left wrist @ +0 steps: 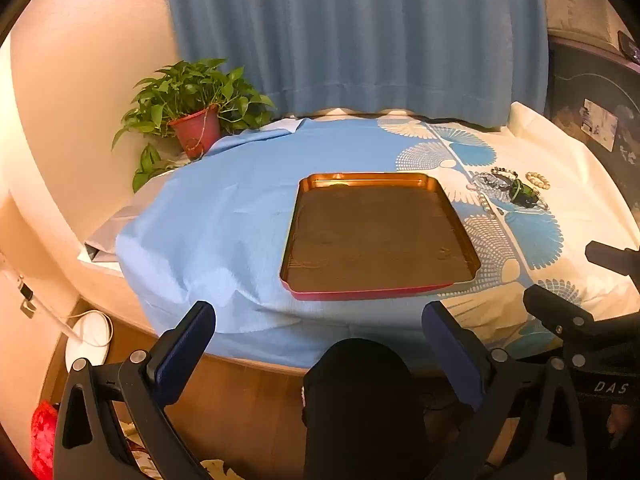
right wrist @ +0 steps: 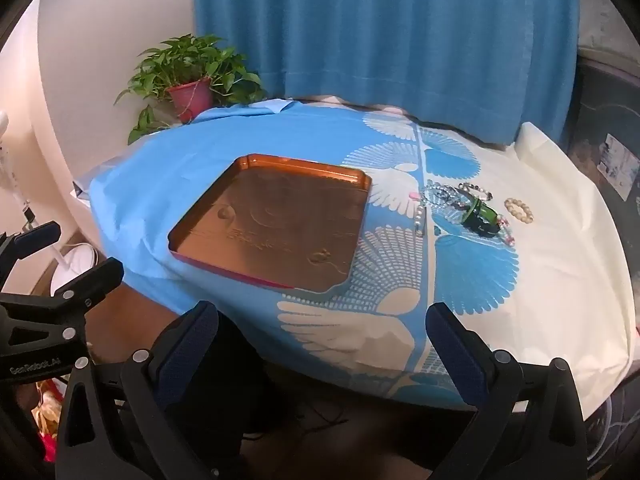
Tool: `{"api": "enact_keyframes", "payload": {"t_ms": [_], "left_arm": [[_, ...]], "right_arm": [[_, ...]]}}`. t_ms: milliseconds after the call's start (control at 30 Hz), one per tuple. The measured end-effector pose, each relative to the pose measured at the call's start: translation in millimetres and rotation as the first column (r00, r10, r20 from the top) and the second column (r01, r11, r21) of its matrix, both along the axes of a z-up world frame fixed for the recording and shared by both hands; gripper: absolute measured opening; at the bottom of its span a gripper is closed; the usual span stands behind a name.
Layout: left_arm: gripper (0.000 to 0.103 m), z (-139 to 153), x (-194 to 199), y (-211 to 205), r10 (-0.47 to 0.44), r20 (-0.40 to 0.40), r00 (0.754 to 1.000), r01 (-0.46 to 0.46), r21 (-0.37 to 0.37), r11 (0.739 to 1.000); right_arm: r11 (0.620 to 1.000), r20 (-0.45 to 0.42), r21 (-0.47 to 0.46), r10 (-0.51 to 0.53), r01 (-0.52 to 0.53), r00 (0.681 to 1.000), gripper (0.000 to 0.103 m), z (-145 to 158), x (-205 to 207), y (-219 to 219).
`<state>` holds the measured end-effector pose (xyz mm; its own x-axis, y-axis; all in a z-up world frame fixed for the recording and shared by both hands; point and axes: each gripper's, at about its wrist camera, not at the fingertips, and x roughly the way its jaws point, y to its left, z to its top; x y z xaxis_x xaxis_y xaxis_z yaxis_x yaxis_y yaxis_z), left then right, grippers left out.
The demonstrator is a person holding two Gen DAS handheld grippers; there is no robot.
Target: Organize jewelry
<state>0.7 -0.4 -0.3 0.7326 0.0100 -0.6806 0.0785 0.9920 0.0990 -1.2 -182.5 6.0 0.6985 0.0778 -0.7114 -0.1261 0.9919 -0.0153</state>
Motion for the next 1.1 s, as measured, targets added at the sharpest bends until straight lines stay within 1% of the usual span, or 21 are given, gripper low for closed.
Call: {"api": "enact_keyframes", "payload": {"t_ms": [33, 167, 200, 333, 433, 733, 1100], "left_arm": [[0.102, -0.2, 0.6, -0.2, 0.0, -0.001, 1.0, 0.0, 0.005, 1.0], [0.102, -0.3, 4.6, -1.1, 0.007, -0.004, 1.0, -0.006, 0.023, 1.0], [0.102, 0.9, -2.0, -0.7, -0.007, 0.012, 1.0, 0.007, 0.008, 1.0], [0.102, 1.5, -2.6, 0.3, -0.008, 0.013, 1.0, 0.008, 0.002, 1.0], [0.102, 1.5, -3.1, 0.6, -0.011, 0.011, 1.0, 0.01, 0.004, 1.0], [0.102, 8.0, -6.5, -3.0, -0.012, 0.015, 1.0, 0.012, 0.013, 1.0], [0.102, 7.3, -6.2, -3.4, -0.012, 0.013, 1.0, 0.012, 0.013, 1.0]], "right_arm": [[1.0, -0.016, -0.001, -0.002, 0.002, 1.0, 0.103, 0.0, 0.3, 0.4], [1.0, -0.011, 0.006, -0.007, 0.007, 1.0, 0.103, 2.1, -0.9, -2.4], [1.0, -0.011, 0.007, -0.009, 0.009, 1.0, 0.103, 1.8, -1.1, -3.1], [1.0, 0.009, 0.003, -0.016, 0.016, 1.0, 0.103, 4.2, -8.4, -5.2], [1.0, 0.009, 0.008, -0.014, 0.014, 1.0, 0.103, 5.9, -12.1, -10.0], [1.0, 0.002, 0.006, -0.019, 0.019, 1.0, 0.103, 3.6, -10.3, -5.3], [1.0, 0.001, 0.009, -0.019, 0.019, 1.0, 0.103, 5.2, -11.3, -4.4]]}}
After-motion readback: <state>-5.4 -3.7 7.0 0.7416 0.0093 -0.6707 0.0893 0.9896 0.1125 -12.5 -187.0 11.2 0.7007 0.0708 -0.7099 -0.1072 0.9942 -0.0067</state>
